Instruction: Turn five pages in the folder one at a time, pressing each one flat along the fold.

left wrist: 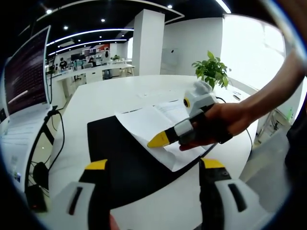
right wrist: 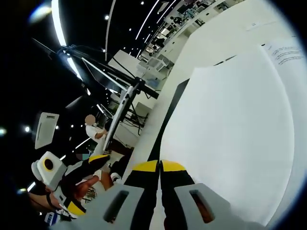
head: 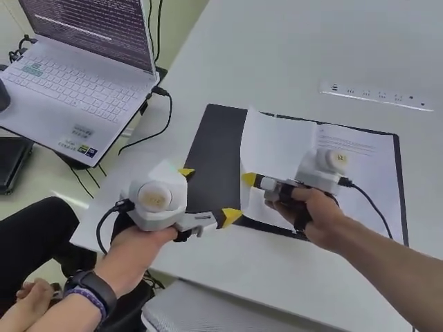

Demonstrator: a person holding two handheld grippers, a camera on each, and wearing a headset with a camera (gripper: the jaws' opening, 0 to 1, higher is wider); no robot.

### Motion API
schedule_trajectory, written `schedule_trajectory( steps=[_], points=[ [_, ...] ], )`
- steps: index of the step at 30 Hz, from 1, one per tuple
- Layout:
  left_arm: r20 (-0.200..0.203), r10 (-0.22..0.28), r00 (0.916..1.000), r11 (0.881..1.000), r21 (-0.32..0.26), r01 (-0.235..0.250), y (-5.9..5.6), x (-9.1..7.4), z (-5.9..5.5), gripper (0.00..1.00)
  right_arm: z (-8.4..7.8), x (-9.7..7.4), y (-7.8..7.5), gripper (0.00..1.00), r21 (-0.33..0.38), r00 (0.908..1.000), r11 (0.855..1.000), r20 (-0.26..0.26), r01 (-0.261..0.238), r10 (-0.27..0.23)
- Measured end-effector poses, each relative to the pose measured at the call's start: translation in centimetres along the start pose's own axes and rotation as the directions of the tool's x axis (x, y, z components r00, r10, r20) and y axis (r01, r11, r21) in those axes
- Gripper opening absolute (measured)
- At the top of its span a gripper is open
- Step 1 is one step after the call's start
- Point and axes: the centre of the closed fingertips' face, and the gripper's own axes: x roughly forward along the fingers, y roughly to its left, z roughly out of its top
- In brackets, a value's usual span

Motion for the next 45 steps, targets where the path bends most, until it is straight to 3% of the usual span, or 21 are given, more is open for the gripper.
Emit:
schedule_trajectory(
  steps=[11,14,22,26,35,41,45],
  points=[
    [-0.007,0.000,1.0000,1.000,-0.013,0.000,0.1,0.2,-0.4,0.75,-1.0,1.2,-1.8,0.00,0.030,0.9989,0.999,-0.031,0.037,-0.036],
    [-0.004,0.000,1.0000,1.000,-0.021,0.000,0.1,0.3,-0.2,0.74,-1.2,1.5,-2.7,0.00,0.051,0.9972,0.996,-0.034,0.069,-0.067],
    [-0.006,0.007,1.0000,1.000,-0.025,-0.007,0.7,0.2,-0.2,0.74,-1.5,2.7,-2.8,0.03,0.103,0.9966,0.991,-0.016,0.082,-0.081],
    [-0.012,0.011,0.9999,1.000,-0.029,-0.012,0.7,0.1,-0.5,0.74,-1.5,2.8,-2.9,0.07,0.092,0.9962,0.992,-0.013,0.087,-0.087],
    [-0.045,0.004,0.9990,0.999,-0.042,-0.006,0.5,0.5,-1.7,0.75,-1.5,2.8,-2.1,0.15,0.065,0.9988,0.997,-0.001,0.049,-0.049],
    [-0.057,-0.006,0.9983,0.999,-0.035,0.004,0.3,0.8,-2.0,0.73,-1.4,2.7,-1.8,0.19,0.096,0.9995,0.995,0.001,0.031,-0.031],
    [-0.078,-0.007,0.9969,0.999,-0.033,0.004,0.4,1.1,-2.3,0.70,-1.3,2.5,-1.5,0.25,0.149,0.9998,0.989,0.017,-0.012,0.010]
  ],
)
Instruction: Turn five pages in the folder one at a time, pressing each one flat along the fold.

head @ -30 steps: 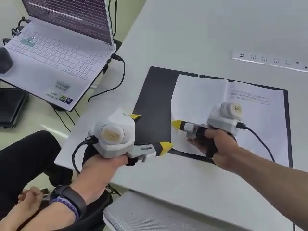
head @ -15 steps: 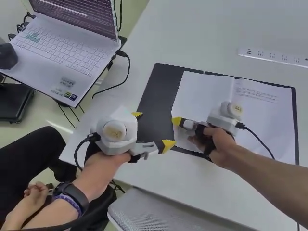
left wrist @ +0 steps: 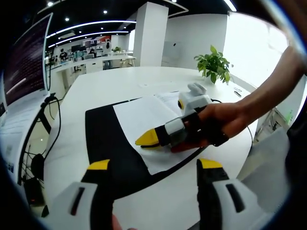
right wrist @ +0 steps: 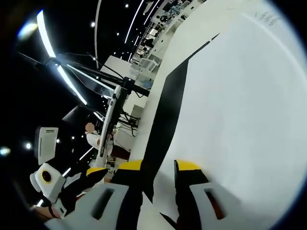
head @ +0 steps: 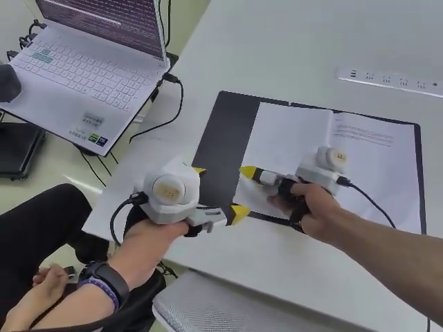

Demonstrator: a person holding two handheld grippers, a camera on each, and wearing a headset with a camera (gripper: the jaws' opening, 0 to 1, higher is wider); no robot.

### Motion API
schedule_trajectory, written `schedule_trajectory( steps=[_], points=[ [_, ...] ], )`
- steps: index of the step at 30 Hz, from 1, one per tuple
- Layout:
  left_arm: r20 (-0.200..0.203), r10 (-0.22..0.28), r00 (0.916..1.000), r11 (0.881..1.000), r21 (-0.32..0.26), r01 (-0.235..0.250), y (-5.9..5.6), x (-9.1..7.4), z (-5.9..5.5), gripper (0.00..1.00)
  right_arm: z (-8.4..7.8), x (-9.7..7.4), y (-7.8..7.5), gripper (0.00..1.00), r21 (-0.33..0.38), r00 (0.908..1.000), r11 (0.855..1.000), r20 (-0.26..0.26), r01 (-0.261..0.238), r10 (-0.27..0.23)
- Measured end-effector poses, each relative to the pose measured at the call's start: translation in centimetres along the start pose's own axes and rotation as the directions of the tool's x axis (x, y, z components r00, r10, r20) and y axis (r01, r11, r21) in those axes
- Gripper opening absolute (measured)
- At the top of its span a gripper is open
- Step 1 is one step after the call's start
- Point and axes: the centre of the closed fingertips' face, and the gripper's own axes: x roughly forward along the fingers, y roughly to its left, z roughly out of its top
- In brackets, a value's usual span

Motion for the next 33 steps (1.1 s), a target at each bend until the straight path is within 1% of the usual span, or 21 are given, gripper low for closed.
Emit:
schedule_trajectory(
  steps=[2,4,6,8,11,15,20,21,24,27,28,30,33],
  points=[
    [-0.005,-0.001,1.0000,1.000,0.003,0.001,0.1,0.1,-0.1,0.68,-0.1,-0.1,0.3,0.28,-0.002,0.9999,1.000,-0.006,-0.012,0.012],
    [-0.006,-0.002,1.0000,1.000,0.004,0.002,0.2,0.3,0.0,0.66,-0.3,-0.4,0.6,0.29,-0.017,0.9996,1.000,-0.018,-0.022,0.022],
    [-0.010,-0.003,0.9999,1.000,0.008,0.003,0.3,0.6,0.0,0.65,-0.1,-0.6,0.9,0.29,-0.020,0.9993,0.999,-0.016,-0.034,0.033],
    [-0.015,-0.006,0.9999,1.000,0.009,0.006,0.4,1.0,0.0,0.64,0.4,-1.0,1.3,0.29,-0.017,0.9985,0.998,-0.002,-0.054,0.054],
    [-0.019,-0.012,0.9998,1.000,0.015,0.013,0.3,1.5,0.1,0.61,1.4,-1.5,1.5,0.27,-0.028,0.9976,0.997,0.017,-0.066,0.067],
    [-0.026,-0.031,0.9992,0.999,0.033,0.032,0.1,2.4,0.1,0.54,3.0,-2.5,1.4,0.27,-0.045,0.9966,0.997,0.049,-0.064,0.066],
    [-0.029,-0.045,0.9986,0.998,0.050,0.047,0.1,3.6,0.6,0.48,4.4,-3.9,1.1,0.27,-0.064,0.9957,0.997,0.075,-0.050,0.055],
    [-0.036,-0.046,0.9983,0.997,0.061,0.048,0.0,3.9,0.6,0.46,4.6,-4.2,1.0,0.27,-0.067,0.9957,0.997,0.078,-0.046,0.051],
    [-0.040,-0.061,0.9973,0.996,0.066,0.064,-0.2,4.8,0.7,0.42,5.0,-5.1,0.5,0.27,-0.071,0.9951,0.997,0.088,-0.037,0.044],
    [-0.057,-0.073,0.9957,0.994,0.077,0.078,-0.3,5.8,0.4,0.33,5.2,-6.0,0.0,0.26,-0.077,0.9953,0.997,0.092,-0.022,0.029],
    [-0.073,-0.076,0.9944,0.994,0.073,0.082,-0.3,6.2,0.0,0.29,5.2,-6.3,-0.3,0.26,-0.076,0.9952,0.997,0.095,-0.015,0.023],
    [-0.092,-0.073,0.9930,0.994,0.076,0.081,-0.3,6.9,-0.5,0.23,5.5,-6.8,-0.8,0.25,-0.071,0.9944,0.997,0.105,-0.007,0.014],
    [-0.114,-0.075,0.9906,0.994,0.067,0.083,-0.3,7.7,-1.3,0.19,5.7,-7.7,-1.5,0.24,-0.058,0.9928,0.998,0.119,0.002,0.005]
  ],
)
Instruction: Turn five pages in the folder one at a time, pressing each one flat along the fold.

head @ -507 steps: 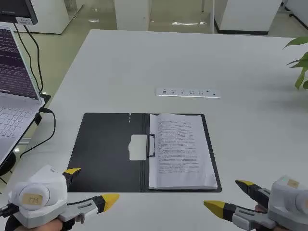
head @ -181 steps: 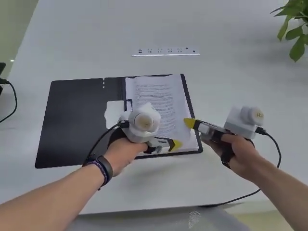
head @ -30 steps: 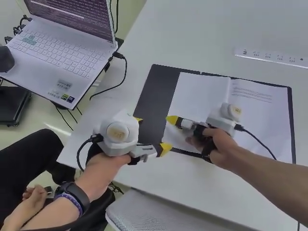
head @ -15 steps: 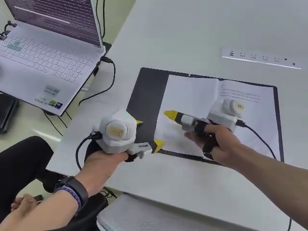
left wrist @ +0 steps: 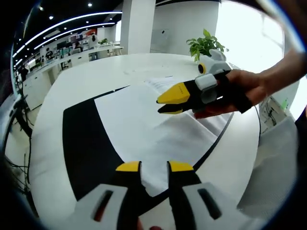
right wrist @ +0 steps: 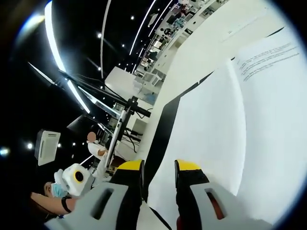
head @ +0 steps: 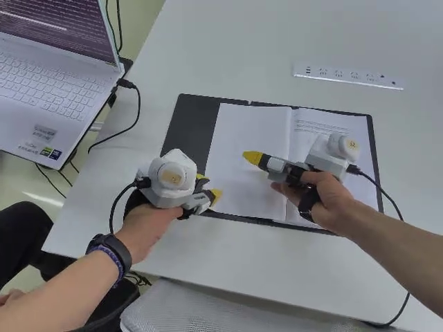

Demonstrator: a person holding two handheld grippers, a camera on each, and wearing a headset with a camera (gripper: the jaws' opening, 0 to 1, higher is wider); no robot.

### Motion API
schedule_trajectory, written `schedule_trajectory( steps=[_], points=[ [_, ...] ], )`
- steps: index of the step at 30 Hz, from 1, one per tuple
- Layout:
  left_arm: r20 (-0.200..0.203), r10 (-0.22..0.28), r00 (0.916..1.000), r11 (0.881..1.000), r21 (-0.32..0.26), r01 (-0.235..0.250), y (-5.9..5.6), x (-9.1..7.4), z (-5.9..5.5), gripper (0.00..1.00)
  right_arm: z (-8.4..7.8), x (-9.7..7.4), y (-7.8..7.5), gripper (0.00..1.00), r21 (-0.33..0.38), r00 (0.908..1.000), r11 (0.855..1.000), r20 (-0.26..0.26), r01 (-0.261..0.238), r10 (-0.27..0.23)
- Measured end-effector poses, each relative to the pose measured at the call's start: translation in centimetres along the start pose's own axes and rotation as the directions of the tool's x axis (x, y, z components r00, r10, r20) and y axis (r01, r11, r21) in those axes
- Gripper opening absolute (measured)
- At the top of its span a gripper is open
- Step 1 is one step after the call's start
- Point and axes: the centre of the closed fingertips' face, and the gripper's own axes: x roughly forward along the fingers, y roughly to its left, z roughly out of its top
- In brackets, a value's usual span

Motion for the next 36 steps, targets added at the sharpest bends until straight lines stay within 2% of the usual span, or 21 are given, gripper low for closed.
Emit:
schedule_trajectory(
  steps=[6,10,13,15,18,24,31,36],
  points=[
    [-0.053,0.004,0.9986,1.000,0.021,-0.003,-0.1,1.2,-1.6,0.14,0.4,-1.4,-1.1,0.21,0.003,0.9998,1.000,0.015,0.016,-0.016],
    [-0.058,0.004,0.9983,1.000,0.016,-0.003,-0.1,1.3,-2.0,0.11,0.8,-2.0,-1.6,0.19,0.000,0.9995,1.000,0.019,0.024,-0.024],
    [-0.080,0.024,0.9965,0.999,0.029,-0.022,0.1,1.4,-2.7,0.09,1.0,-2.3,-2.0,0.18,-0.002,0.9992,1.000,0.025,0.030,-0.030],
    [-0.069,0.035,0.9970,0.998,0.053,-0.031,0.3,1.5,-2.6,0.06,1.2,-2.4,-2.2,0.17,-0.001,0.9991,1.000,0.029,0.030,-0.030],
    [-0.073,0.065,0.9952,0.992,0.112,-0.057,0.7,1.5,-2.6,0.02,0.5,-2.8,-0.7,0.16,-0.013,0.9993,0.999,0.022,0.032,-0.032],
    [-0.066,0.066,0.9956,0.993,0.101,-0.059,0.9,1.5,-2.6,0.00,0.7,-3.2,0.3,0.15,-0.043,0.9993,0.998,0.014,0.036,-0.035],
    [-0.070,0.084,0.9940,0.989,0.127,-0.074,0.8,1.4,-2.7,0.00,2.6,-3.6,-0.3,0.13,-0.045,0.9989,0.998,0.026,0.041,-0.040],
    [-0.067,0.088,0.9939,0.988,0.130,-0.078,0.8,1.3,-2.7,0.00,4.2,-4.0,-1.4,0.08,-0.029,0.9972,0.998,0.049,0.058,-0.057]
  ],
)
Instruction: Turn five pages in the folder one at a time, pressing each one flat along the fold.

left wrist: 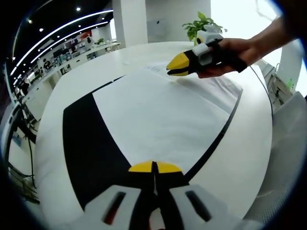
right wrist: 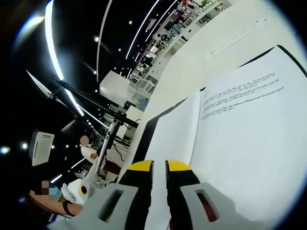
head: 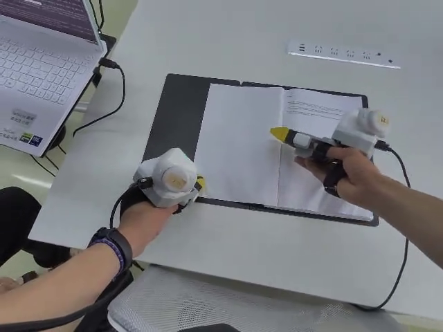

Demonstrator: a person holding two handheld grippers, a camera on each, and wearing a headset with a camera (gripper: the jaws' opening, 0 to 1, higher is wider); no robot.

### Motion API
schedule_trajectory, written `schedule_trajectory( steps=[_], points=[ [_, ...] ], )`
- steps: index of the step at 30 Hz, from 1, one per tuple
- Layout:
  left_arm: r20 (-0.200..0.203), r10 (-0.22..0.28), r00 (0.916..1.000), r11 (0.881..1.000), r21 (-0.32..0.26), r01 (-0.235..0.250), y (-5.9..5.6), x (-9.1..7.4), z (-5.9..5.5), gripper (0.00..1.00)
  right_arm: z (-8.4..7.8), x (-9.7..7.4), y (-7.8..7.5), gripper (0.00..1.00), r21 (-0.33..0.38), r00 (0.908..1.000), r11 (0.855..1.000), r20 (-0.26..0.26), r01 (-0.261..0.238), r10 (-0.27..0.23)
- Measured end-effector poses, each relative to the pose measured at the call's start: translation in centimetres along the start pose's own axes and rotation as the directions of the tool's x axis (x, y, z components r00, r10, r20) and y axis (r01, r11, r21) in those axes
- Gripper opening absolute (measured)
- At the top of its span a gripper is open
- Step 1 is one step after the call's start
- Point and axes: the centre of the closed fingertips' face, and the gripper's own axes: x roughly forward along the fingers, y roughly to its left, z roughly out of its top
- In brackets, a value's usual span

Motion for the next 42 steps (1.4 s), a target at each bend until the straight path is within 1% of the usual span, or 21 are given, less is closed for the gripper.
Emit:
schedule_trajectory(
  steps=[1,2,3,9,11,13,15,18,20,21,22,23,25,27,29,30,35,36,37,39,42],
  points=[
    [-0.001,0.000,1.0000,1.000,0.000,0.000,0.0,0.0,0.0,0.00,0.2,0.0,-0.1,0.07,0.001,1.0000,1.000,0.003,0.002,-0.002],
    [-0.002,-0.001,1.0000,1.000,-0.001,0.001,0.0,0.0,0.0,0.00,0.6,0.2,-1.0,0.07,0.002,1.0000,1.000,0.005,0.006,-0.006],
    [-0.003,-0.002,1.0000,1.000,-0.001,0.002,0.0,0.0,0.0,0.00,0.9,0.3,-1.4,0.06,0.002,1.0000,1.000,0.006,0.007,-0.007],
    [-0.005,-0.009,0.9999,1.000,-0.009,0.009,0.0,0.0,0.1,0.00,1.0,0.6,-1.9,0.00,-0.009,0.9999,1.000,0.011,0.013,-0.013],
    [-0.007,-0.008,0.9999,1.000,-0.010,0.008,0.0,0.0,0.1,0.00,1.5,1.0,-3.1,0.00,-0.018,0.9998,1.000,0.014,0.017,-0.017],
    [-0.010,-0.007,0.9999,1.000,-0.008,0.007,0.0,0.0,0.1,0.00,1.7,1.3,-3.7,0.00,-0.016,0.9996,1.000,0.018,0.023,-0.023],
    [-0.010,-0.005,0.9999,1.000,-0.010,0.005,0.0,0.1,0.1,0.00,1.8,1.5,-3.6,0.00,-0.016,0.9994,1.000,0.027,0.021,-0.021],
    [-0.008,-0.004,1.0000,1.000,-0.010,0.004,-0.1,0.1,0.1,0.00,1.5,1.7,-3.4,0.00,-0.033,0.9997,0.999,0.018,0.019,-0.019],
    [-0.010,-0.007,0.9999,1.000,-0.012,0.007,0.0,0.1,0.1,0.00,1.4,1.8,-3.5,0.00,-0.039,0.9997,0.999,0.007,0.023,-0.023],
    [-0.010,-0.010,0.9999,1.000,-0.018,0.010,0.0,0.1,0.1,0.00,1.4,1.7,-3.4,0.00,-0.039,0.9998,0.999,0.009,0.015,-0.015],
    [-0.009,-0.013,0.9999,1.000,-0.024,0.013,0.0,0.1,0.1,0.00,1.7,1.9,-4.2,0.00,-0.040,0.9999,0.999,0.006,0.011,-0.011],
    [-0.009,-0.014,0.9999,1.000,-0.024,0.014,0.0,0.1,0.1,0.00,1.7,2.0,-4.4,0.00,-0.051,1.0000,0.999,0.002,0.005,-0.005],
    [-0.009,-0.012,0.9999,1.000,-0.017,0.012,0.0,0.1,0.1,0.00,1.6,2.0,-4.0,0.00,-0.070,1.0000,0.998,-0.001,-0.001,0.001],
    [-0.009,-0.010,0.9999,1.000,-0.017,0.010,0.0,0.1,0.1,0.00,1.7,2.0,-3.7,0.00,-0.085,1.0000,0.996,0.008,-0.003,0.004],
    [-0.006,-0.009,0.9999,1.000,-0.027,0.009,0.0,0.1,0.1,0.00,2.0,2.3,-4.0,0.00,-0.070,0.9998,0.998,0.021,-0.001,0.003],
    [-0.005,-0.010,0.9999,0.999,-0.033,0.010,0.0,0.1,0.1,0.00,2.0,2.4,-3.9,0.00,-0.071,0.9997,0.997,0.023,-0.002,0.003],
    [-0.006,-0.010,0.9999,0.999,-0.031,0.010,0.0,0.1,0.1,0.00,3.1,3.0,-3.8,0.00,-0.087,0.9983,0.996,0.055,0.022,-0.017],
    [-0.005,-0.010,0.9999,0.999,-0.033,0.010,-0.1,0.1,0.1,0.00,3.7,3.5,-4.8,0.00,-0.087,0.9978,0.996,0.062,0.031,-0.025],
    [-0.005,-0.010,0.9999,0.999,-0.033,0.010,-0.1,0.1,0.0,0.00,4.0,3.7,-5.2,0.00,-0.093,0.9972,0.995,0.067,0.039,-0.033],
    [-0.004,-0.010,0.9999,0.999,-0.032,0.010,-0.1,0.1,0.0,0.00,3.9,3.8,-5.6,0.00,-0.099,0.9963,0.994,0.072,0.054,-0.047],
    [-0.001,-0.011,0.9999,0.999,-0.034,0.011,-0.1,0.1,0.0,0.00,5.5,4.4,-7.1,0.00,-0.080,0.9911,0.994,0.112,0.080,-0.071]
  ],
)
